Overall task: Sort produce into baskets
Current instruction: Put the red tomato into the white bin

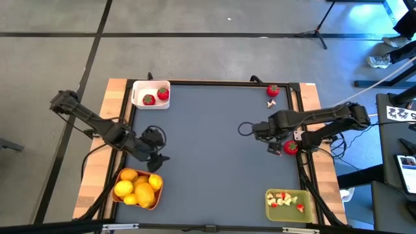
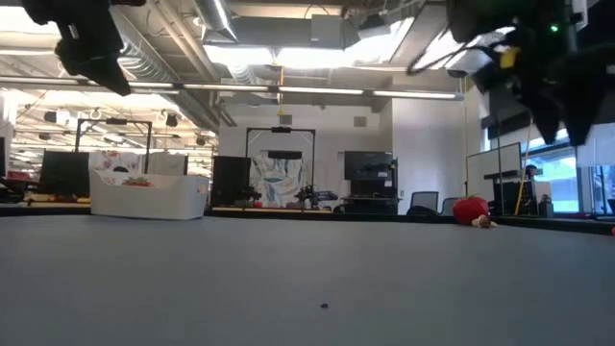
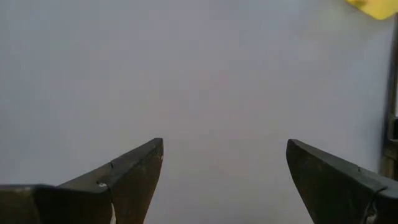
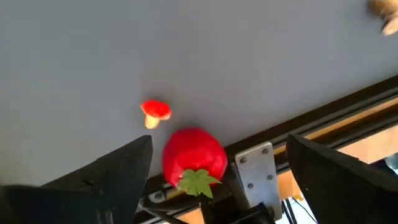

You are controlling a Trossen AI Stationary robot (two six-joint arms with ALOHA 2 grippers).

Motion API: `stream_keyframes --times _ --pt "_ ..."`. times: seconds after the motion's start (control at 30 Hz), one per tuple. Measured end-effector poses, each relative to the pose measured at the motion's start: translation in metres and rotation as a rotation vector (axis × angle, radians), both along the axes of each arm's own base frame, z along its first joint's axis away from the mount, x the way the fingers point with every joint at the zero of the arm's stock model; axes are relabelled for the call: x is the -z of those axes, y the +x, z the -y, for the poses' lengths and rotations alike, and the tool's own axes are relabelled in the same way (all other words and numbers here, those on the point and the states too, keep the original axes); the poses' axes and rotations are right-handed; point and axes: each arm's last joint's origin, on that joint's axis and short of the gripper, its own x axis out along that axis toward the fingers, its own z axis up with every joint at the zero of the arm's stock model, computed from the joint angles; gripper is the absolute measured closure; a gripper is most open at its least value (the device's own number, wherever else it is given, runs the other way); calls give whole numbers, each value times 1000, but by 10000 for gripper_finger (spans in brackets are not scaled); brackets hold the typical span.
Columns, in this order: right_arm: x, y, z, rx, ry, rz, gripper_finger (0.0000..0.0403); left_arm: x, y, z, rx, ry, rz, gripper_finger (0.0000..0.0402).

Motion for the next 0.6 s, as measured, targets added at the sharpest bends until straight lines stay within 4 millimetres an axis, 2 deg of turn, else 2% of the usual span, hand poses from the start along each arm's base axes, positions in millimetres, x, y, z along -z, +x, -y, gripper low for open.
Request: stream_keyframes --times 0.27,0.6 --pt "21 -8 -5 70 157 -94 38 6 7 -1 -27 39 -17 68" --pt "21 -8 -6 53 182 -102 38 7 13 1 -12 56 1 68"
